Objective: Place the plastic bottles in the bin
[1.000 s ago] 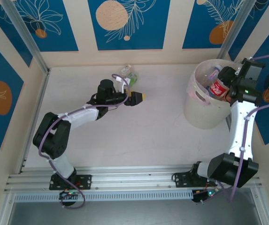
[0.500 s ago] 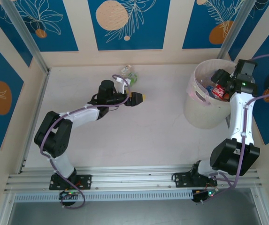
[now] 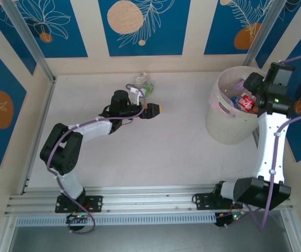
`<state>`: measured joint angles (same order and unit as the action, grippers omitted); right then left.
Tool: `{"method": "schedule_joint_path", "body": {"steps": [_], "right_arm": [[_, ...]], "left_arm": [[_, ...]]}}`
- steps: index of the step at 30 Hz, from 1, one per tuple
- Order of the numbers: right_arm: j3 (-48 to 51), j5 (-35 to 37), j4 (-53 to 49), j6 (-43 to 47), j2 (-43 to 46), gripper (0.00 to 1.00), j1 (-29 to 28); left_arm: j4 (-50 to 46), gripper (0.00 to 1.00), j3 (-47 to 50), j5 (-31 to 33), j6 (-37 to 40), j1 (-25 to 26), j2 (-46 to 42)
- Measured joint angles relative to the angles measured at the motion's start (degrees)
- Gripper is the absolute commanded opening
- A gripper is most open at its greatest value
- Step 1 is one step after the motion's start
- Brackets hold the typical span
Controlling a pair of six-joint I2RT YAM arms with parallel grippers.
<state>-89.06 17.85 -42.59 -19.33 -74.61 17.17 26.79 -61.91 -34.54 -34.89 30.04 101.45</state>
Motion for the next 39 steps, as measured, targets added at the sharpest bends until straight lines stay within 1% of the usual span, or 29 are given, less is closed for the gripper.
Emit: {"method": "schedule_joint_path", "body": {"steps": [4,6,8,12,15,19,21,23,25,28,29,32,34,36,39], "right_arm": [[-0.9,-3.6,-0.6,1.4,-6.5,0.51,0.1],[-1.0,-4.0,-0.3,2.0,-9.4,0.51,0.1],[-1.0,-4.2,0.3,2.3,-10.5,0.52,-0.3],[-1.0,-4.1,0.3,2.5,-10.0,0.55,-0.7],[-1.0,-3.9,-0.3,2.5,-9.2,0.6,-1.0],[-0.7,-3.6,-0.9,1.9,-5.2,0.74,-2.3],[1.0,-3.5,1.1,1.3,-0.7,0.82,-3.4],[3.3,-4.0,3.4,0.8,4.3,0.86,-4.3],[6.0,-5.2,6.1,-0.1,9.0,0.9,-4.8],[9.6,-9.0,9.5,-2.1,14.6,0.93,-4.9],[10.8,-11.0,10.7,-3.1,16.2,1.0,-5.0],[14.4,-17.0,14.5,-5.6,19.3,0.99,-6.0],[16.8,-20.8,17.1,-6.3,20.8,0.99,-8.0],[18.9,-24.2,19.2,-6.6,21.6,0.99,-11.0],[20.4,-27.8,21.4,-6.3,21.7,1.0,-15.9]], "left_arm": [[-0.3,1.0,0.0,0.3,-0.4,-0.3,0.0],[-0.4,1.0,0.0,0.5,-0.6,-0.3,0.0],[-0.5,1.0,0.0,0.6,-0.7,-0.4,0.0],[-2.1,1.0,-0.6,1.5,-0.6,-0.7,0.0],[-4.9,1.0,-2.3,3.1,0.1,-0.9,0.0],[-11.5,1.0,-6.2,8.2,2.5,-1.0,0.0],[-15.8,1.0,-9.0,12.2,4.0,-1.1,0.2],[-19.5,1.0,-12.0,16.0,5.7,-1.2,0.7],[-23.3,1.0,-15.2,19.6,7.5,-1.2,1.8],[-28.5,1.0,-19.7,24.4,10.2,-1.4,4.2],[-30.3,1.0,-21.1,26.1,11.1,-1.4,5.3],[-35.1,1.0,-24.8,29.8,13.1,-1.6,8.4],[-38.1,1.0,-27.0,32.0,14.2,-1.8,10.5],[-41.1,1.0,-29.4,34.1,15.0,-2.2,12.8],[-45.0,0.99,-33.1,35.2,15.7,-3.0,16.2]]}}
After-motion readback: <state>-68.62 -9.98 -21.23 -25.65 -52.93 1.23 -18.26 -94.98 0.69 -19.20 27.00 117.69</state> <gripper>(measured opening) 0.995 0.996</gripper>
